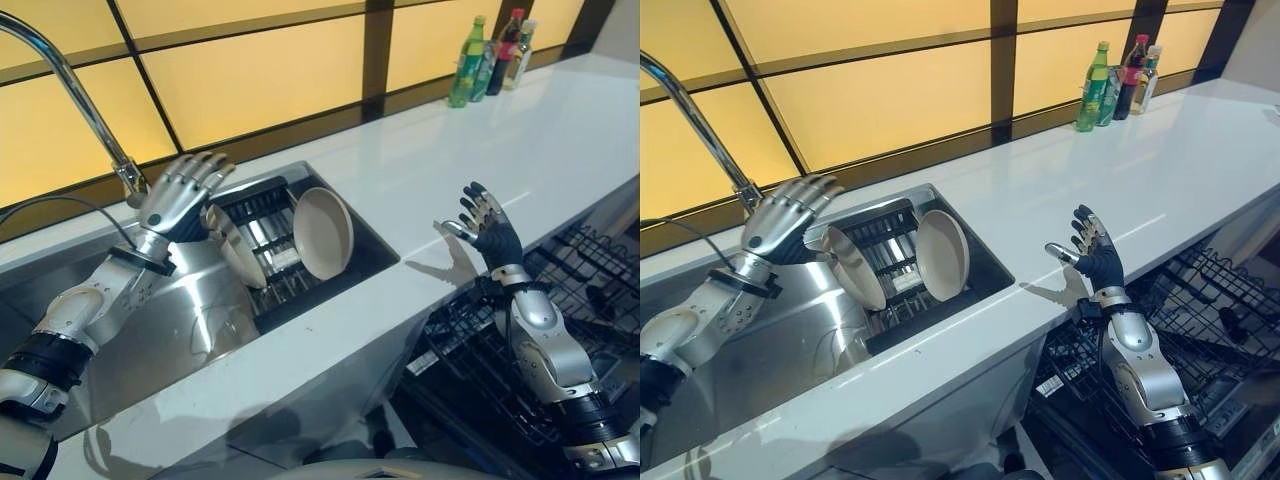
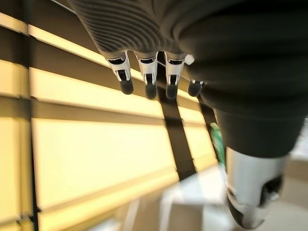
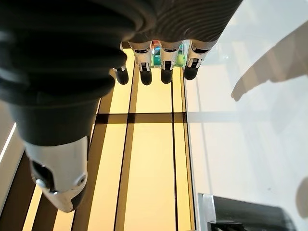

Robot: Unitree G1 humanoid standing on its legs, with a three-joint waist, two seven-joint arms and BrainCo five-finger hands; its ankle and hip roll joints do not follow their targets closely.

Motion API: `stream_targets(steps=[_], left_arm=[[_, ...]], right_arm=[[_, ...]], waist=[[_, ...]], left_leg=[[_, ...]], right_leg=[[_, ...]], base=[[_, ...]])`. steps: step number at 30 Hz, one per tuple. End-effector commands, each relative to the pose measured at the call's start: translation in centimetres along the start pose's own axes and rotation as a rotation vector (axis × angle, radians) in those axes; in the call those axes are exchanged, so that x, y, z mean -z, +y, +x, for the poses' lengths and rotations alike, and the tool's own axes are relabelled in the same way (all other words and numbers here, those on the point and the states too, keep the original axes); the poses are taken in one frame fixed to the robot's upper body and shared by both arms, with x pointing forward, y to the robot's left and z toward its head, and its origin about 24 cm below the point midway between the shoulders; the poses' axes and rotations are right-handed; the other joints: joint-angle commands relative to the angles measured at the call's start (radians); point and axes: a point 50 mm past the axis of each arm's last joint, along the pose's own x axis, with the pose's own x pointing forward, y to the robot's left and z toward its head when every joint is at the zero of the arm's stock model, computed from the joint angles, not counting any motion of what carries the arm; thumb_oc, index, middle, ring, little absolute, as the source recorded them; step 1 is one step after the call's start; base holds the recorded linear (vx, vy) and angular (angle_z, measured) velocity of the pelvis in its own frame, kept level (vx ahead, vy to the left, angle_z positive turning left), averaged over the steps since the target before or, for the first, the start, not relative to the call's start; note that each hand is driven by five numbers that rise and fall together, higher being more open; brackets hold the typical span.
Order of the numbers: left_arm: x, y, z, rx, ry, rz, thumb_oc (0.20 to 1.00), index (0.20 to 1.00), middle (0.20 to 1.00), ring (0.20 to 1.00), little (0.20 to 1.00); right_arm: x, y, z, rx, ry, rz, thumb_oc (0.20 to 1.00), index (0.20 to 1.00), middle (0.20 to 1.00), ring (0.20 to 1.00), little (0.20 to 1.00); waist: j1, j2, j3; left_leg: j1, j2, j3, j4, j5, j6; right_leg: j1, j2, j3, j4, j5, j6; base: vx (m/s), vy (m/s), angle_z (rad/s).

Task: Pick up plates and place into dishwasher.

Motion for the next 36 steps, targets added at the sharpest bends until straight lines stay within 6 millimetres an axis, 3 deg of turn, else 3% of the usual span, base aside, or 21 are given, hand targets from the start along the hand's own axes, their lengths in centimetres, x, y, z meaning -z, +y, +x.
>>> stream_targets(steps=[1,10,18,31,36], left_arm=[[2.3,2.4,1.3,0.022,0.002,0.129,1.0,1.0,1.0,1.0,1.0],[2.4,1.6,2.1,0.291,-0.035,0.187,1.0,1.0,1.0,1.0,1.0],[3.3,2.6,2.0,0.243,0.02,0.194,1.0,1.0,1.0,1.0,1.0],[4.6,1.2,0.5,0.367,0.136,0.195,1.0,1.0,1.0,1.0,1.0],[5.6,2.6,0.5,0.241,0.215,0.231,1.0,1.0,1.0,1.0,1.0]], right_arm=[[-2.7,-0.5,1.4,-0.023,-0.105,-0.031,1.0,1.0,1.0,1.0,1.0],[-3.8,-0.9,2.2,-0.028,-0.122,-0.067,1.0,1.0,1.0,1.0,1.0],[-3.6,-1.2,1.6,-0.028,-0.118,-0.066,1.0,1.0,1.0,1.0,1.0],[-3.7,-1.0,1.8,-0.025,-0.108,-0.069,1.0,1.0,1.0,1.0,1.0],[-3.4,-0.8,1.6,-0.018,-0.105,-0.053,1.0,1.0,1.0,1.0,1.0]], waist=[[-0.024,0.007,0.043],[-0.037,0.038,0.09],[-0.029,0.049,0.1],[-0.003,0.057,0.112],[0.014,0.049,0.115]], left_leg=[[-0.082,-0.039,0.017,0.01,0.01,0.081],[-0.112,-0.044,0.017,0.016,0.018,0.077],[-0.104,-0.049,0.006,0.015,0.014,0.077],[-0.1,-0.05,-0.03,0.018,0.019,0.076],[-0.101,-0.049,-0.043,0.019,0.022,0.075]], right_leg=[[-0.047,-0.093,-0.018,0.161,-0.056,0.083],[-0.079,-0.095,0.001,0.168,-0.049,0.084],[-0.072,-0.101,-0.017,0.169,-0.051,0.081],[-0.068,-0.1,-0.044,0.189,-0.061,0.073],[-0.066,-0.099,-0.059,0.194,-0.062,0.072]], base=[[0.03,0.049,-0.16],[0.0,0.061,-0.13],[0.03,0.022,-0.04],[0.02,0.015,0.01],[0.0,-0.041,0.09]])
